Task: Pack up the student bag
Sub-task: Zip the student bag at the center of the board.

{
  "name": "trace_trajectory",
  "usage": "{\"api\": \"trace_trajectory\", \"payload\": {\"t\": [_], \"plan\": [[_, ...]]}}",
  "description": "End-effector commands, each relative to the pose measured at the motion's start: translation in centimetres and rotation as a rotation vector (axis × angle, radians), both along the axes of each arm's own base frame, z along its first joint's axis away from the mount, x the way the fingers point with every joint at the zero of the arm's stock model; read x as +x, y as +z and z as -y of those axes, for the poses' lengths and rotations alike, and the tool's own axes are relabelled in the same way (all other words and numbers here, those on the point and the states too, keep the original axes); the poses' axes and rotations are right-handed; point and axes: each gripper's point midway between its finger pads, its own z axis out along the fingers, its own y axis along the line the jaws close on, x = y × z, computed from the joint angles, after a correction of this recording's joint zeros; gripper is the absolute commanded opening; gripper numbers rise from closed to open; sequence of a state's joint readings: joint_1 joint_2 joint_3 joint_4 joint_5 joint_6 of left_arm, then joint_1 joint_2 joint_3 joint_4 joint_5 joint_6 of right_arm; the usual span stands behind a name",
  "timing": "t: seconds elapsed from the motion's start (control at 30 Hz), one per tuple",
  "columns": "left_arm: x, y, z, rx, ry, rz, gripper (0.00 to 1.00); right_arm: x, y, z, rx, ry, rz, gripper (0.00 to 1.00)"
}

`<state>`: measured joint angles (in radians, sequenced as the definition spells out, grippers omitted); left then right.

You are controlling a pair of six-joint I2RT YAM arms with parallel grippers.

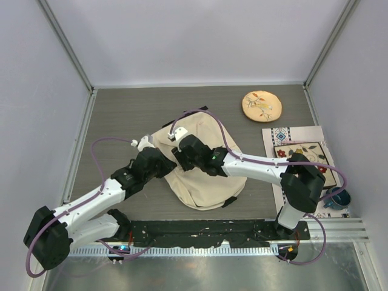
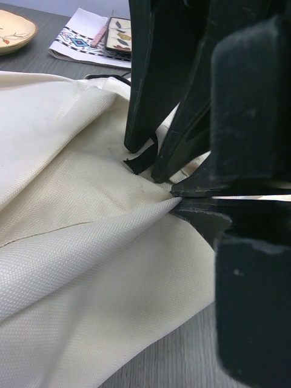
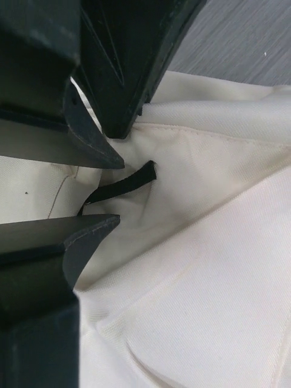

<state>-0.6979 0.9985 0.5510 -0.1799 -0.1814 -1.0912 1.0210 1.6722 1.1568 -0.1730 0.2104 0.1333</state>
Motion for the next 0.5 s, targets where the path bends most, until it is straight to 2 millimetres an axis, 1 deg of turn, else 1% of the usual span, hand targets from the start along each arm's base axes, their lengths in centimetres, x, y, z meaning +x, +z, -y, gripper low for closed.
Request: {"api": "trace_trajectory", "payload": {"t": [0.0,0.03,0.07,0.23,0.27,0.33,0.4,0.47], "plan": [[0.9,4.1,1.0,-0.069,-0.022,0.100,0.00,1.8,1.3,-0.8,0.023,-0.048,0.072,0.38],[0.9,4.2,1.0,-0.071,-0.022,0.102,0.00,1.8,1.2,-0.8,0.025,-0.053,0.069,0.35],[0.9,4.0,1.0,-0.069,-0.021,0.097,0.00,1.9,1.3,-0.8,0.030,-0.057,0.075,0.28],[0.9,4.0,1.2,-0.078,-0.029,0.097,0.00,2.5,1.6,-0.6,0.048,-0.107,0.099,0.22],[0.8,4.0,1.2,-0.079,-0.030,0.094,0.00,2.7,1.5,-0.4,0.049,-0.122,0.099,0.16],[0.8,3.9,1.3,-0.081,-0.031,0.091,0.00,2.8,2.0,-0.5,0.071,-0.130,0.108,0.14],[0.8,3.8,1.2,-0.080,-0.029,0.090,0.00,2.7,2.2,-0.6,0.093,-0.136,0.109,0.01],[0.7,3.7,1.2,-0.082,-0.030,0.089,0.00,2.8,2.3,-0.7,0.104,-0.141,0.107,0.01]]}}
